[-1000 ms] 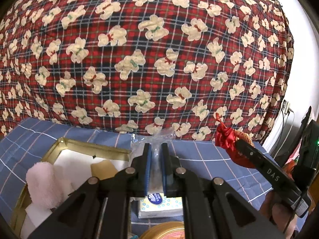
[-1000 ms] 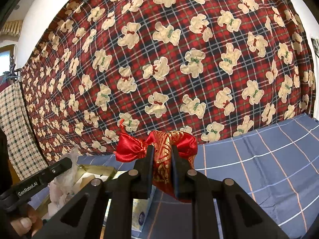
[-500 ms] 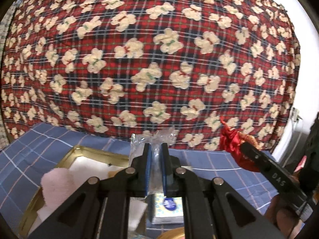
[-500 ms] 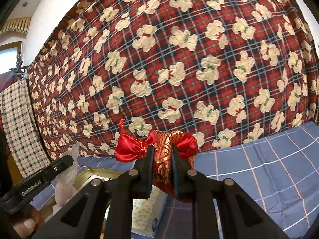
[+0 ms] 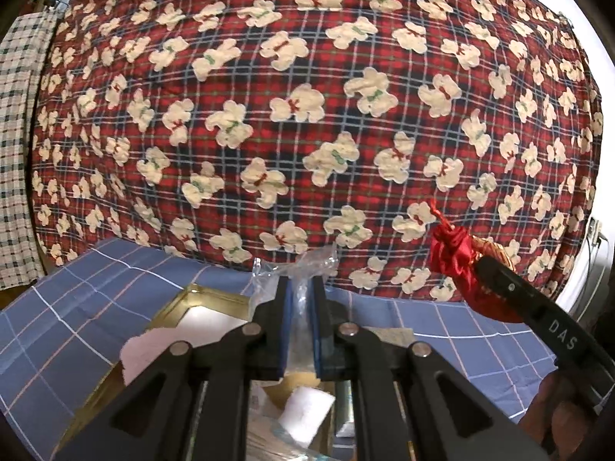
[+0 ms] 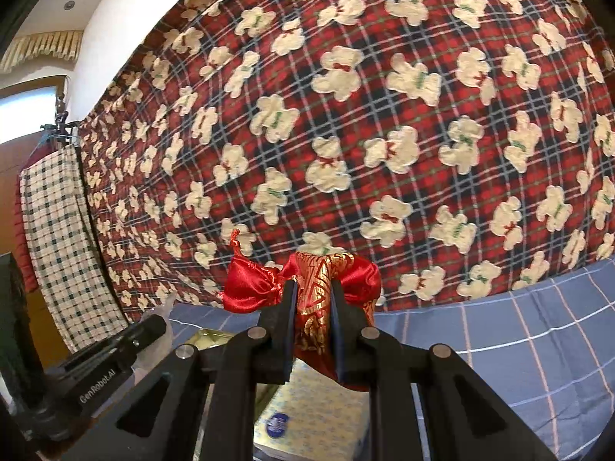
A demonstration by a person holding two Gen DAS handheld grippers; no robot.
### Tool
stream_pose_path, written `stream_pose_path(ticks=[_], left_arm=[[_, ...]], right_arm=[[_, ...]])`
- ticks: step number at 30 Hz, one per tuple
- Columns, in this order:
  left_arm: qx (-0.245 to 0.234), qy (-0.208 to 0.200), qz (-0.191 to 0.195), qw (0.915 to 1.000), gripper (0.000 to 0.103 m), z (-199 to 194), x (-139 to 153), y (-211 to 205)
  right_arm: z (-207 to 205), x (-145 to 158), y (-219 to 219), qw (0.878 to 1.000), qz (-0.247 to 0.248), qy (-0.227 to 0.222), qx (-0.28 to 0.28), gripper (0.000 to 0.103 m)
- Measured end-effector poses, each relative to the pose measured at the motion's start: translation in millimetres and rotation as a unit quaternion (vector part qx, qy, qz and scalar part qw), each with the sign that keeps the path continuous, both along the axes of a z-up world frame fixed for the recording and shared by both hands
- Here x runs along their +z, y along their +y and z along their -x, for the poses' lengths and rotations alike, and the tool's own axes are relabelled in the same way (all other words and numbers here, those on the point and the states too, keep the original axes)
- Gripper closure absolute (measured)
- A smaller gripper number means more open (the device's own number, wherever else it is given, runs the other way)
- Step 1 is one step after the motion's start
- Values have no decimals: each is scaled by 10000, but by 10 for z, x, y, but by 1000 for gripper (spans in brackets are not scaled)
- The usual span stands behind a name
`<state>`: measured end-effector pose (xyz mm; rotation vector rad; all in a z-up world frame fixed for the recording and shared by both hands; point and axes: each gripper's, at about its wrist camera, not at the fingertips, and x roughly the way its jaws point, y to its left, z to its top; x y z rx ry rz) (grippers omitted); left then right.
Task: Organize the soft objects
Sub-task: 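Lift and carry the red pouch with right tool and clear bag with left tool to tray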
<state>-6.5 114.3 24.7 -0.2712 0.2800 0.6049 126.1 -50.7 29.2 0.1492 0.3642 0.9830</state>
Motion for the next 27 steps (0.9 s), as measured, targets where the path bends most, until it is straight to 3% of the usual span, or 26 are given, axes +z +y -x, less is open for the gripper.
stream_pose_path(ticks=[27], left_arm=[[680,115,-85,9976,97,385,-135,275]], right_arm=[[291,42,355,9970,-38,128,761,86]])
